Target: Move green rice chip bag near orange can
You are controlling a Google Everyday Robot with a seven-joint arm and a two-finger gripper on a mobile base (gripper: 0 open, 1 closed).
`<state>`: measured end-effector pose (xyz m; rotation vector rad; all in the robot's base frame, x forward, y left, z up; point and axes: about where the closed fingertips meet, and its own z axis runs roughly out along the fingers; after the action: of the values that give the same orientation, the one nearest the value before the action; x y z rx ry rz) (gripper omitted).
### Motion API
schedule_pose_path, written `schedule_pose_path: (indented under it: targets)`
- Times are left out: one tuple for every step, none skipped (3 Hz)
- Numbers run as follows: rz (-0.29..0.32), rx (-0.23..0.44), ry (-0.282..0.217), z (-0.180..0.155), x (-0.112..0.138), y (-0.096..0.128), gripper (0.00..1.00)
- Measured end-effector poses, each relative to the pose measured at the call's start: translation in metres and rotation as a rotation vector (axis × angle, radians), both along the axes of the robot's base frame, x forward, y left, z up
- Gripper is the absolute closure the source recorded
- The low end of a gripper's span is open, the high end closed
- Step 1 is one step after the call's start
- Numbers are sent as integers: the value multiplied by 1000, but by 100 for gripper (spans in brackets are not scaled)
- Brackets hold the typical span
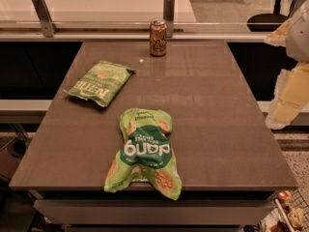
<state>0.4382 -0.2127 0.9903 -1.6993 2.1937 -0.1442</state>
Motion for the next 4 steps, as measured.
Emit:
schedule_pose_path:
  targets:
    - [0,0,0,0,0,0,0]
    - [33,8,3,-8,1,15,0]
    - [58,31,17,-30,3,41,0]
    - [68,77,37,-59,-2,76,0]
